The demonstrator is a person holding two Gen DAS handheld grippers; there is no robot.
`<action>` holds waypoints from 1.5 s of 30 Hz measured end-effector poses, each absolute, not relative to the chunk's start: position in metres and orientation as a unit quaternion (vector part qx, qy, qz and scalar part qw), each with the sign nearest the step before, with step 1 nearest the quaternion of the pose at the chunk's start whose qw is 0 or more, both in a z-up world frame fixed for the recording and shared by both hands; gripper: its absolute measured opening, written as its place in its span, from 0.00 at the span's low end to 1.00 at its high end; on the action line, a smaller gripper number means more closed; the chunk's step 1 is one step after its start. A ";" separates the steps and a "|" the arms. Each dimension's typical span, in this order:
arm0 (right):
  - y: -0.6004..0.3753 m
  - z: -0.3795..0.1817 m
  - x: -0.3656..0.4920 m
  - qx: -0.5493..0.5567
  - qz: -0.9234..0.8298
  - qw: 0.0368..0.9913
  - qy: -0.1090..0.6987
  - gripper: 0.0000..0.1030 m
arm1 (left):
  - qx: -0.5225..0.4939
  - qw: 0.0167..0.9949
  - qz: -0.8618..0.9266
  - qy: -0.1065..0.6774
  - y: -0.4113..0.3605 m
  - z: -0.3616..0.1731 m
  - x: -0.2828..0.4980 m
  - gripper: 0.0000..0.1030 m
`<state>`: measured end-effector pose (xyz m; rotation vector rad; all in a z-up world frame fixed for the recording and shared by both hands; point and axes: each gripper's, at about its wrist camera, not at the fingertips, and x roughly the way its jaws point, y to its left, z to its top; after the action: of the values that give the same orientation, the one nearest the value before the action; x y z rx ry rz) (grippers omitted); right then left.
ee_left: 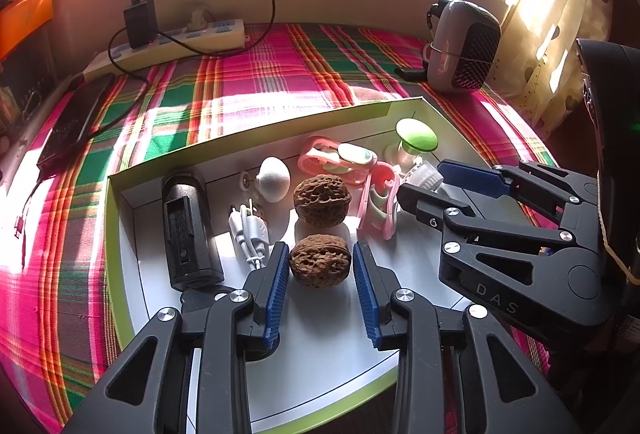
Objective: Organize objects
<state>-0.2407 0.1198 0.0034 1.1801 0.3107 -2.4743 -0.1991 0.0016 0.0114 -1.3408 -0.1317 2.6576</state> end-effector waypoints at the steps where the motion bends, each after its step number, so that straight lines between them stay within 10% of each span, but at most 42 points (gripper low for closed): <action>1: 0.120 0.004 -0.241 0.420 -0.881 0.190 0.110 0.42 | -0.448 0.081 0.889 -0.044 0.001 0.011 -0.199 0.31; 45: 0.148 0.030 -0.132 0.393 -0.898 0.190 0.056 0.45 | -0.410 0.017 0.911 -0.043 0.014 0.031 -0.080 0.32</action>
<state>-0.1319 0.1484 0.0303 1.1034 0.1563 -2.5239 -0.0802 0.0140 0.0310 -1.2736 -0.1321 2.8317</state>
